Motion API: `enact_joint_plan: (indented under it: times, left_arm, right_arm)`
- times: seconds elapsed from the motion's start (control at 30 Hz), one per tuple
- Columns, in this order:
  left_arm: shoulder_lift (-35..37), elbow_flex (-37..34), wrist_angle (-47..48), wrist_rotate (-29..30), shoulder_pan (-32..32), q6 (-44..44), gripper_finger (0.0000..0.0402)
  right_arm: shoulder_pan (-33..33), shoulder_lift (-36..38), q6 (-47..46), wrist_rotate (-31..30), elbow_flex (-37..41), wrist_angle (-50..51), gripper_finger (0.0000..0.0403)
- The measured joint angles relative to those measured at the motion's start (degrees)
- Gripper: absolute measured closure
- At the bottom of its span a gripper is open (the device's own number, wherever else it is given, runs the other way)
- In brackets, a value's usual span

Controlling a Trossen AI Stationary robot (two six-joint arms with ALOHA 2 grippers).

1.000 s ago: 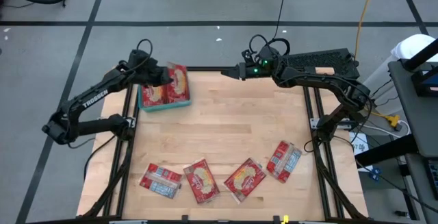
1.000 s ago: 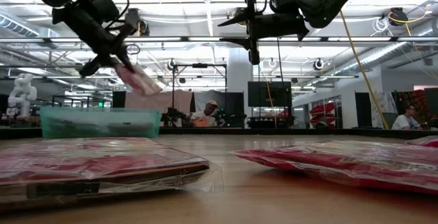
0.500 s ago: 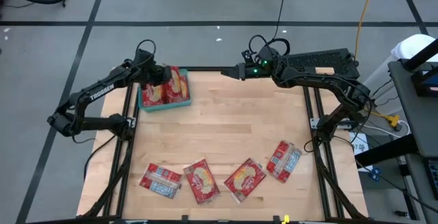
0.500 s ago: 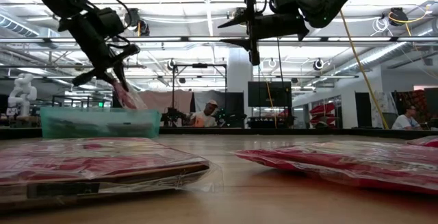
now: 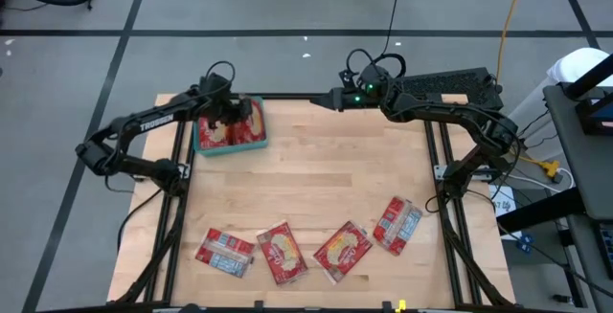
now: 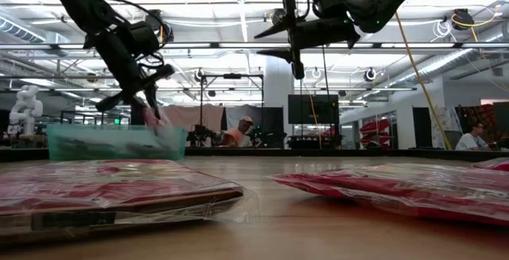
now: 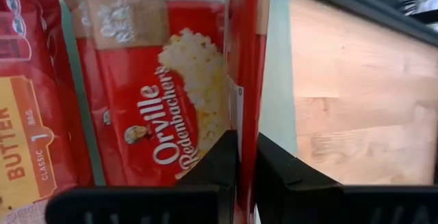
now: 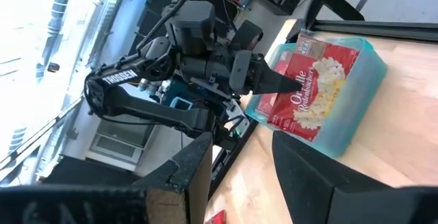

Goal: Sort popcorn bags into baskets
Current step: Put the red popcorn bag into the blue bin

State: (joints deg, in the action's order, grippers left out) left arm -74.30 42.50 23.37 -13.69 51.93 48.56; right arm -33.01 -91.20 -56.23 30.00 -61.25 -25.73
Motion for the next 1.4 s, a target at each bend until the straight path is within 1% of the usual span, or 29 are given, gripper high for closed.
enact_joint_plan:
  times: [0.2,0.3,0.4,0.6,0.67,0.73,0.87,1.13,1.2,1.3,1.4]
  left_arm:
    - [-1.49,0.0,0.01,0.63,-0.62,0.0,0.0368]
    - [-1.47,0.0,0.17,1.95,-0.66,0.2,0.0355]
    - [-1.47,0.0,0.43,2.25,-0.66,-0.11,0.0317]
    - [-0.95,0.0,1.45,1.66,-0.41,0.64,0.0214]
    - [0.21,0.0,2.96,1.51,-0.07,2.88,0.0191]
    - [1.87,0.0,4.44,2.91,0.19,3.19,0.018]
    - [5.67,0.0,7.28,6.07,0.97,2.62,0.0182]
    - [14.98,0.0,7.59,6.63,2.42,-1.95,0.022]
    - [17.15,0.0,6.72,5.84,2.3,-3.32,0.0231]
    - [19.62,0.0,6.41,3.96,1.66,-5.46,0.0244]
    - [21.05,0.0,6.44,0.48,1.02,-8.07,0.0252]
  right_arm:
    - [-0.04,0.0,0.29,0.03,0.0,1.1,0.0259]
    - [-0.04,0.0,0.38,0.03,0.0,1.09,0.0259]
    - [-0.04,-0.02,0.71,0.05,0.01,1.09,0.0259]
    - [-0.04,0.0,1.43,0.07,0.02,1.98,0.0259]
    - [-0.04,0.0,1.43,0.07,0.01,2.05,0.0259]
    - [-0.04,0.0,1.43,0.07,0.0,2.03,0.0259]
    - [-0.04,0.0,1.43,0.07,0.01,2.03,0.0259]
    - [-0.04,0.0,1.22,0.11,0.01,2.03,0.0259]
    - [-0.04,0.0,-0.18,0.78,0.01,2.02,0.0259]
    - [0.12,1.03,-2.68,3.39,0.02,2.67,0.0259]
    - [1.32,3.31,-4.61,4.83,0.02,5.21,0.0259]
